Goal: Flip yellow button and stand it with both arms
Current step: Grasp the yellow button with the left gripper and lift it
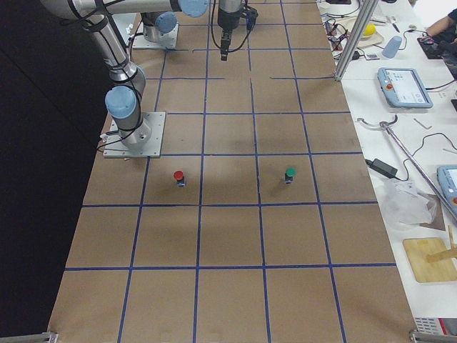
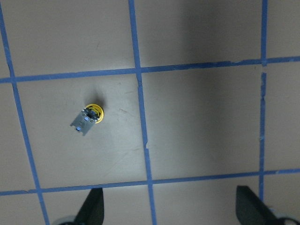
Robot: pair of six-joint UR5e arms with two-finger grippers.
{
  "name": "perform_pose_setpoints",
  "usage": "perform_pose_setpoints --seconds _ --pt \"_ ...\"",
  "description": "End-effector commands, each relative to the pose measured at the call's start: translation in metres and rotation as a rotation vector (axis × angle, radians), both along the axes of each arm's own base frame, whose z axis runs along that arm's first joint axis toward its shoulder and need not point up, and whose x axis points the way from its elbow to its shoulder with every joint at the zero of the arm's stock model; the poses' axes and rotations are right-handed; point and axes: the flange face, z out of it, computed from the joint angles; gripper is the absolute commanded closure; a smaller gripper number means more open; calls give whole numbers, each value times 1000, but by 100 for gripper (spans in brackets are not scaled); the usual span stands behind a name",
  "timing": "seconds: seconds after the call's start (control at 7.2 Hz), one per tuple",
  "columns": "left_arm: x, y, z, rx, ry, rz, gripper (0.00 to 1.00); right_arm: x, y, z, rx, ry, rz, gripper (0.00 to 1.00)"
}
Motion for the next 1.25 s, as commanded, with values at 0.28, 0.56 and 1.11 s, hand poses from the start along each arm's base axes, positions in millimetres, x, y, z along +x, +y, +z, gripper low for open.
perform_pose_setpoints --seconds 0.28,0.56,1.11 --pt "15 -7 -32 3 -10 -26 25 1 1 2 -4 -7 -1 0" --pt "18 -8 -29 5 -22 -26 80 -1 0 -1 10 -5 39 0" --pt "-2 -16 -18 -88 162 -10 97 -2 1 0 11 -3 61 0"
